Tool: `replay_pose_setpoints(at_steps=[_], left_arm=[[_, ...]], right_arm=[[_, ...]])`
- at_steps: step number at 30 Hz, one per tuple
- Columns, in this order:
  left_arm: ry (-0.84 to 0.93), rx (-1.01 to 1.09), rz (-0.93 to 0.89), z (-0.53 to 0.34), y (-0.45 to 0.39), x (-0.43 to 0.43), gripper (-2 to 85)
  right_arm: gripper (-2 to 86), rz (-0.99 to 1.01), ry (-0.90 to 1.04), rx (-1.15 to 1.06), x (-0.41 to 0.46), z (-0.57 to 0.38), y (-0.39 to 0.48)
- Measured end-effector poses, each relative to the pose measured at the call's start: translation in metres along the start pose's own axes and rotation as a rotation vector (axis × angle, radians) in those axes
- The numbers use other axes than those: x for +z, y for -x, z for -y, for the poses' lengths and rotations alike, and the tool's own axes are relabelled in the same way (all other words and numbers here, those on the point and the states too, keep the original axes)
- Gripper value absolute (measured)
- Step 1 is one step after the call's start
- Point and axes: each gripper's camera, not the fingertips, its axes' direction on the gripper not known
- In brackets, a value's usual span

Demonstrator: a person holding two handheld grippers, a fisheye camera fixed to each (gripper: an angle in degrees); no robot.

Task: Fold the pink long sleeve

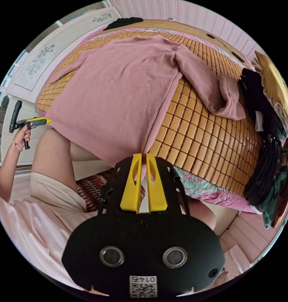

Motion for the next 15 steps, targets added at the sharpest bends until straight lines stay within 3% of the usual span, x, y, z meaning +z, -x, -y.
replay_pose_setpoints(at_steps=[4, 9, 15], left_arm=[[0.039, -0.015, 0.015, -0.005, -0.004, 0.021, 6.1], [-0.089, -0.052, 0.057, -0.03, -0.017, -0.005, 6.0], [-0.202, 0.167, 0.103, -0.027, -0.088, -0.034, 5.3]], right_arm=[[3.5, 0.047, 0.05, 0.027, 0.057, -0.025, 0.009], [6.6, 0.003, -0.114, 0.068, 0.053, -0.07, 0.008], [11.4, -0.135, -0.318, 0.202, 0.05, -0.085, -0.047]])
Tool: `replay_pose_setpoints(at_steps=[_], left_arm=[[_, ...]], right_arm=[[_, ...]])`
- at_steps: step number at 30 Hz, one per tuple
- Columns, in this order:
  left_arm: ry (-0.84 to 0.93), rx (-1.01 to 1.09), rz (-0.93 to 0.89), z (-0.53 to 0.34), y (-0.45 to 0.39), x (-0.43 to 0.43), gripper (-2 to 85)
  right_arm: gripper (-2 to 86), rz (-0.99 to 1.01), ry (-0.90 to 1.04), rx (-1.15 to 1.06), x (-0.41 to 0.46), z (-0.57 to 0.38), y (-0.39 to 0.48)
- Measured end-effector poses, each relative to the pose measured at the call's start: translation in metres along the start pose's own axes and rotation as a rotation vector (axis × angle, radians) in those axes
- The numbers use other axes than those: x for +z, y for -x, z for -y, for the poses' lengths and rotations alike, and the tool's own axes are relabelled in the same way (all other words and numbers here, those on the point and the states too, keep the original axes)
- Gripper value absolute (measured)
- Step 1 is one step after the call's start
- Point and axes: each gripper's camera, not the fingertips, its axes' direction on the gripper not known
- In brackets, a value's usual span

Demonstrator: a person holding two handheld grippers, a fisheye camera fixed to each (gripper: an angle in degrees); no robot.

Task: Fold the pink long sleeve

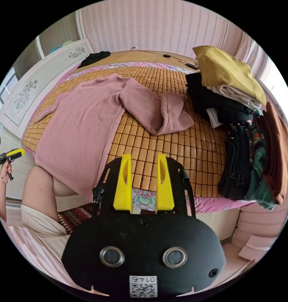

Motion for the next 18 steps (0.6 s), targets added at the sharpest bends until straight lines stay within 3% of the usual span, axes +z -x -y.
replay_pose_setpoints(at_steps=[5, 9, 14, 18], left_arm=[[-0.036, 0.188, -0.093, 0.058, -0.089, 0.017, 5.6], [-0.036, 0.333, -0.154, 0.105, -0.172, 0.038, 6.0], [-0.037, 0.509, -0.263, 0.142, -0.251, 0.058, 5.4], [-0.018, 0.664, -0.305, 0.168, -0.322, 0.081, 5.8]], right_arm=[[11.0, -0.069, -0.047, 0.04, 0.049, 0.048, -0.023], [7.7, -0.04, 0.044, 0.1, 0.106, 0.058, -0.036], [2.6, 0.068, -0.078, 0.35, 0.08, -0.046, -0.067], [2.1, 0.017, -0.014, 0.42, 0.063, -0.139, -0.068]])
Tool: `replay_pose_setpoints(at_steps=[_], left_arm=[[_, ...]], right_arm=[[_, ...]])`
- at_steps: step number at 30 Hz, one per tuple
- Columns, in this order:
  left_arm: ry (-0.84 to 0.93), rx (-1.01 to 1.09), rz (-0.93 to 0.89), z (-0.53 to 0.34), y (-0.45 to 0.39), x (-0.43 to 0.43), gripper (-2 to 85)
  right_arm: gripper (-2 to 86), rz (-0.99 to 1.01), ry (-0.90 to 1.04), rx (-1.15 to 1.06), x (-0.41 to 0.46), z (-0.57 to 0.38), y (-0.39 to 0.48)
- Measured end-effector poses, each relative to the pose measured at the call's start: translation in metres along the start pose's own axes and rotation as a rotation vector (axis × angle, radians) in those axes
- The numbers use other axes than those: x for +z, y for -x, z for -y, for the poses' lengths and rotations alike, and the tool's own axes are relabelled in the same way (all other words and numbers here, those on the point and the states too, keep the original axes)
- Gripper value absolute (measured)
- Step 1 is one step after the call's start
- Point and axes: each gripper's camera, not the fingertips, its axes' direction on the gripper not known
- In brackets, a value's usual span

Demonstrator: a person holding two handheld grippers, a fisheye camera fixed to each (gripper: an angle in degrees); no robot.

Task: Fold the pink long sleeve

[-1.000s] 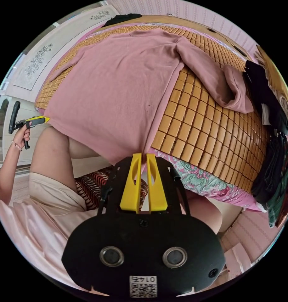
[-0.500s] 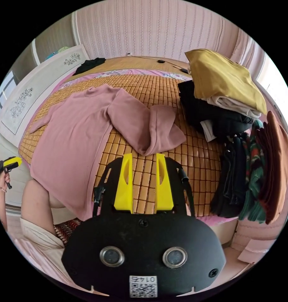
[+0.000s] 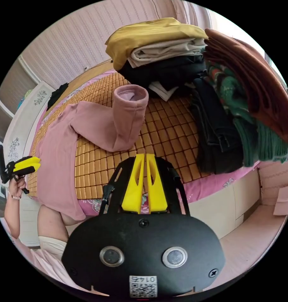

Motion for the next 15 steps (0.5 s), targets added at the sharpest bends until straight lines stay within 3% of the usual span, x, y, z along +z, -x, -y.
replay_pose_setpoints(at_steps=[2, 8, 15], left_arm=[[0.012, 0.058, -0.034, 0.025, -0.016, 0.019, 6.0], [0.066, 0.215, -0.056, 0.097, -0.077, 0.077, 6.4], [0.106, 0.165, 0.038, 0.155, -0.088, 0.132, 6.6]], right_arm=[[3.6, 0.001, -0.053, 0.082, -0.017, -0.021, -0.02], [5.3, -0.154, -0.153, -0.052, -0.034, 0.001, 0.002], [8.5, -0.414, 0.097, -0.22, 0.042, 0.018, 0.033]])
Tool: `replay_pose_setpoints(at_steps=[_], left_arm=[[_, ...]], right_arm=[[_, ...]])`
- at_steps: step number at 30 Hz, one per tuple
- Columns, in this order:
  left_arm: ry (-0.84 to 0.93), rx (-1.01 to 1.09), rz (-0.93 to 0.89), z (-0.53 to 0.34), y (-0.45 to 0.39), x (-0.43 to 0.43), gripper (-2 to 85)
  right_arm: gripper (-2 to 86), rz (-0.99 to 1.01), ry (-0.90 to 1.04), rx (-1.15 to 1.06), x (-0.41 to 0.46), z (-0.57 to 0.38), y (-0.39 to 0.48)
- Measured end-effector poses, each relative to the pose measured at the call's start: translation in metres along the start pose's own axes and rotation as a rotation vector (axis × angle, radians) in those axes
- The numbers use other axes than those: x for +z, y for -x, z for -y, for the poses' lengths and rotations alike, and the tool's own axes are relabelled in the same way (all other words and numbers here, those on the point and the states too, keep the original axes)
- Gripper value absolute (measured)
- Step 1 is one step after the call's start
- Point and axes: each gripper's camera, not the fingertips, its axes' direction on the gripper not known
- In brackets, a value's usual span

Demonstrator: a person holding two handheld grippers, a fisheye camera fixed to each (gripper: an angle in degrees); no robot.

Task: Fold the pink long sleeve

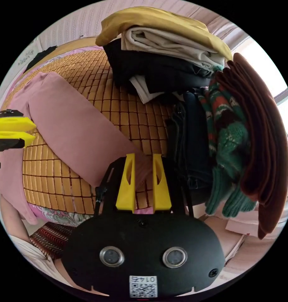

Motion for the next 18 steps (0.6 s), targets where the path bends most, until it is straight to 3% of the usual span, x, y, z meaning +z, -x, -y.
replay_pose_setpoints(at_steps=[4, 6, 18], left_arm=[[0.037, -0.071, 0.017, 0.015, 0.011, 0.023, 6.6], [0.153, -0.07, 0.047, 0.021, 0.009, 0.053, 6.1], [0.05, -0.029, 0.106, 0.032, -0.005, 0.036, 6.2]], right_arm=[[7.6, 0.004, 0.026, -0.01, 0.001, 0.001, 0.005], [5.8, 0.031, 0.016, -0.024, -0.003, 0.002, 0.003], [5.4, 0.09, -0.139, 0.121, -0.049, 0.0, -0.034]])
